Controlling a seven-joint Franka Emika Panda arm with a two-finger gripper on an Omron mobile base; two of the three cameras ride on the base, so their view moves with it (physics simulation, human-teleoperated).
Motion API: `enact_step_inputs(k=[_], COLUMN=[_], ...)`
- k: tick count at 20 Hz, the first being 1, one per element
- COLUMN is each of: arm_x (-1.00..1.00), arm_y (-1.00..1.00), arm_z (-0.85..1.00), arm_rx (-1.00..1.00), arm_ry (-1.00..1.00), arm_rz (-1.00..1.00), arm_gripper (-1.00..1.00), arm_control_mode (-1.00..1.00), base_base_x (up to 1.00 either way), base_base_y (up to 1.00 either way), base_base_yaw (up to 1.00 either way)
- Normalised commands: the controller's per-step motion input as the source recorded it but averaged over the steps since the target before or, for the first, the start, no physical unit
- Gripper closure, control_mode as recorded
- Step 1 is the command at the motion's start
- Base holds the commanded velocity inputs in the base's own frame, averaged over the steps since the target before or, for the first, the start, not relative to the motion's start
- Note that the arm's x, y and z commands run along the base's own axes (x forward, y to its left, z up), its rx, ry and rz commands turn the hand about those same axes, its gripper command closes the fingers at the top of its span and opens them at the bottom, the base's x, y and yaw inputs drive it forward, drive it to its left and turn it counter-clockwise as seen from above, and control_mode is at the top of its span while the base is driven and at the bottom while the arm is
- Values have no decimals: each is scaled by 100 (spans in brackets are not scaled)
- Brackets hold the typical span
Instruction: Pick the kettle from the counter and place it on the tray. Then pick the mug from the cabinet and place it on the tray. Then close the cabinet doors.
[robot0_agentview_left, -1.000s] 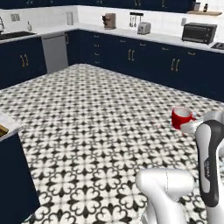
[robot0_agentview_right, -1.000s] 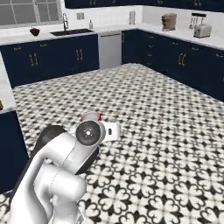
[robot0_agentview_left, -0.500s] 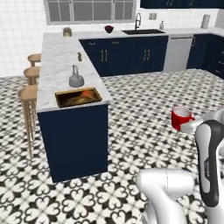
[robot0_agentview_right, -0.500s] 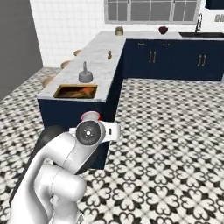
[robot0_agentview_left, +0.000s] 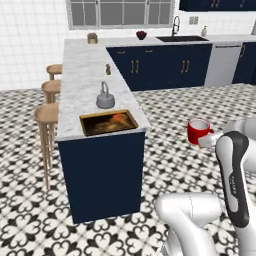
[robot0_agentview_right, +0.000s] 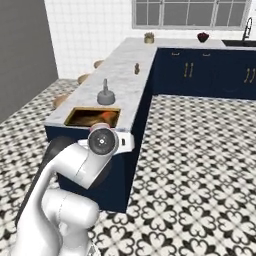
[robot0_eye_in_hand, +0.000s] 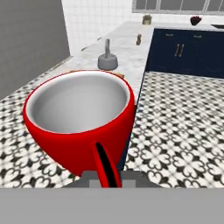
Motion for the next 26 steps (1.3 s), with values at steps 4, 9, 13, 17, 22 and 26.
enact_step_inputs(k=[4, 9, 13, 17, 22, 26], arm_x=[0, 0, 0, 0, 0, 0], arm_y=[0, 0, 0, 0, 0, 0], arm_z=[0, 0, 0, 0, 0, 0], arm_rx=[0, 0, 0, 0, 0, 0], arm_ry=[0, 0, 0, 0, 0, 0], arm_rz=[0, 0, 0, 0, 0, 0], arm_gripper=[100, 100, 100, 100, 100, 100], arm_control_mode=[100, 100, 100, 100, 100, 100], base_base_x=[37, 48, 74, 80, 65, 46], base_base_y=[92, 86, 50, 10, 0, 0], base_base_yaw=[0, 0, 0, 0, 3, 10])
